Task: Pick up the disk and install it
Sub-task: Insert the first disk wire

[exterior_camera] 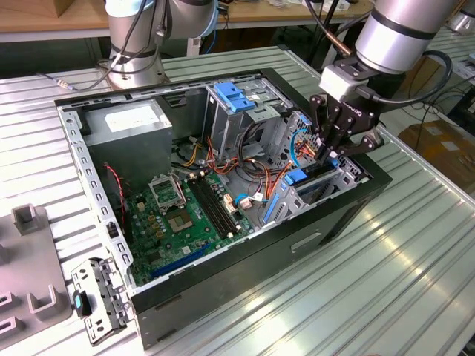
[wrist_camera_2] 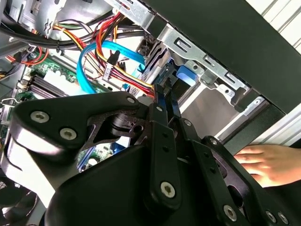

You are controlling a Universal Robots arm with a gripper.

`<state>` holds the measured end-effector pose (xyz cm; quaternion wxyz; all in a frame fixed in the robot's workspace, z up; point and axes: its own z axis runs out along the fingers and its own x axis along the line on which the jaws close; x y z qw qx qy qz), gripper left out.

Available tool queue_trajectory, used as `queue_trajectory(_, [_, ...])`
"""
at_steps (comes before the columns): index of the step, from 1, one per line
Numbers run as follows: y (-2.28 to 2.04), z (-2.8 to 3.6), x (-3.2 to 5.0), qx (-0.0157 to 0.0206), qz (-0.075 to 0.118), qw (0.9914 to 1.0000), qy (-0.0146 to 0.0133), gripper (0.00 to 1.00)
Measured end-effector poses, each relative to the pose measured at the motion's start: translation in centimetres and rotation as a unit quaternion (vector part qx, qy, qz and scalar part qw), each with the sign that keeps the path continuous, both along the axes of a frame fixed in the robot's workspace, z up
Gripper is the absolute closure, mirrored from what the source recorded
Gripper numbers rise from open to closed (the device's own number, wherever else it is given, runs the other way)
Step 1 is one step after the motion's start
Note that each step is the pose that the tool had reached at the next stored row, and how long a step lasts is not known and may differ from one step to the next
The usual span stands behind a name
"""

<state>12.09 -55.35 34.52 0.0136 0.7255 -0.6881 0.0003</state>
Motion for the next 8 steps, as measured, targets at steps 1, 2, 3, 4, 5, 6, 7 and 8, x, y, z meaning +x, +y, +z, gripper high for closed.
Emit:
queue_trajectory(1, [0.0, -0.01, 0.0, 0.0, 0.0, 1.0, 0.0, 0.83])
queue_trajectory(2, [0.0, -0.01, 0.01, 0.0, 0.0, 1.0, 0.0, 0.83])
queue_trajectory(3, [0.0, 0.0, 0.01, 0.0001, 0.0, 1.0, 0.0, 0.83])
queue_trajectory(4, [0.0, 0.04, 0.01, 0.0003, 0.0, 1.0, 0.0, 0.83])
queue_trajectory(5, [0.0, 0.2, 0.01, 0.0003, -0.001, 1.0, 0.0, 0.83])
queue_trajectory(6, [0.0, 0.31, 0.01, 0.0001, -0.001, 1.0, 0.0, 0.83])
queue_trajectory(7, [0.0, 0.35, 0.01, 0.0002, -0.002, 1.0, 0.0, 0.83])
queue_trajectory(8, [0.0, 0.35, 0.01, 0.0002, -0.004, 0.99999, 0.0, 0.83])
